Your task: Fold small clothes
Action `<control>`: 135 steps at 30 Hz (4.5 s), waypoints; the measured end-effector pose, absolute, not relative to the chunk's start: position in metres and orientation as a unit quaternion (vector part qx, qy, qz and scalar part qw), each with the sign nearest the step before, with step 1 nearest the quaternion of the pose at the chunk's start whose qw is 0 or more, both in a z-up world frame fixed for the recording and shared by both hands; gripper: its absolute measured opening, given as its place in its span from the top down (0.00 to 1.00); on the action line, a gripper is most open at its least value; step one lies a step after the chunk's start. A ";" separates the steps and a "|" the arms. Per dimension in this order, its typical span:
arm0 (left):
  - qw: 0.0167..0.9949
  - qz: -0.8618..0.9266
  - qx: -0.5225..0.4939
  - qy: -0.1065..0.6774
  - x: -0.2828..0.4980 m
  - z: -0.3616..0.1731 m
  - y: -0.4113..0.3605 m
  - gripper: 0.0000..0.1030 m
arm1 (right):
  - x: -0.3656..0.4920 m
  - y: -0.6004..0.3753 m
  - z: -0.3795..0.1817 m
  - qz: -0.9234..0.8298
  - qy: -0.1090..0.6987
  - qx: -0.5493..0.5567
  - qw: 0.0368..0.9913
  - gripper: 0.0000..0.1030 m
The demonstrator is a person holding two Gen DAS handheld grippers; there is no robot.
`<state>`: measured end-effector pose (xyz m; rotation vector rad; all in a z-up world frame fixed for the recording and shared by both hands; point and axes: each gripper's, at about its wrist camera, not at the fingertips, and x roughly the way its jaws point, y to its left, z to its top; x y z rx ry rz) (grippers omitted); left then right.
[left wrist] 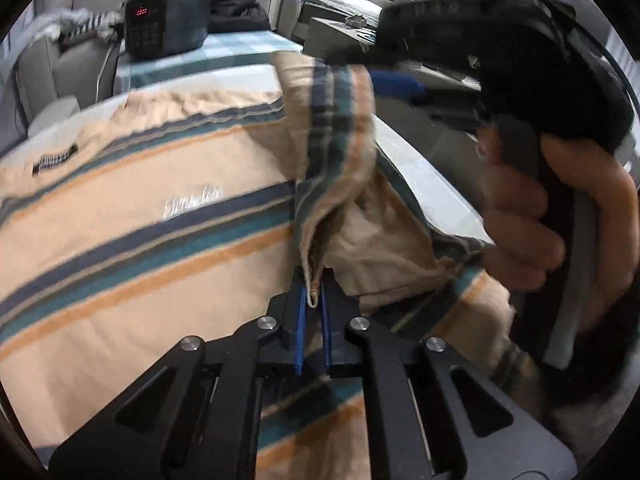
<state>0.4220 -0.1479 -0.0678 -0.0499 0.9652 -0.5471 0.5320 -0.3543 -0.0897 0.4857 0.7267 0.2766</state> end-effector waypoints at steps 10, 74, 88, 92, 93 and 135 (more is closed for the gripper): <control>0.838 -0.221 -0.094 0.491 0.402 -0.067 -0.093 0.75 | 0.520 -0.315 -0.067 0.208 0.394 0.162 0.880 0.69; 0.838 -0.202 -0.116 0.493 0.416 -0.064 -0.100 1.00 | 0.364 -0.381 -0.112 0.093 0.418 -0.005 0.904 0.82; 0.858 -0.191 -0.060 0.472 0.427 -0.071 -0.124 0.95 | 0.404 -0.372 -0.135 0.082 0.437 0.039 0.895 0.96; 0.858 -0.189 -0.059 0.473 0.427 -0.071 -0.120 0.95 | 0.397 -0.379 -0.138 0.068 0.436 0.056 0.895 0.97; 0.858 -0.187 -0.055 0.475 0.426 -0.070 -0.119 0.95 | 0.395 -0.377 -0.137 0.072 0.440 0.053 0.894 0.97; 0.892 0.065 -0.278 0.349 0.211 -0.003 0.242 0.01 | 0.308 -0.119 0.010 0.197 0.292 0.039 0.935 0.00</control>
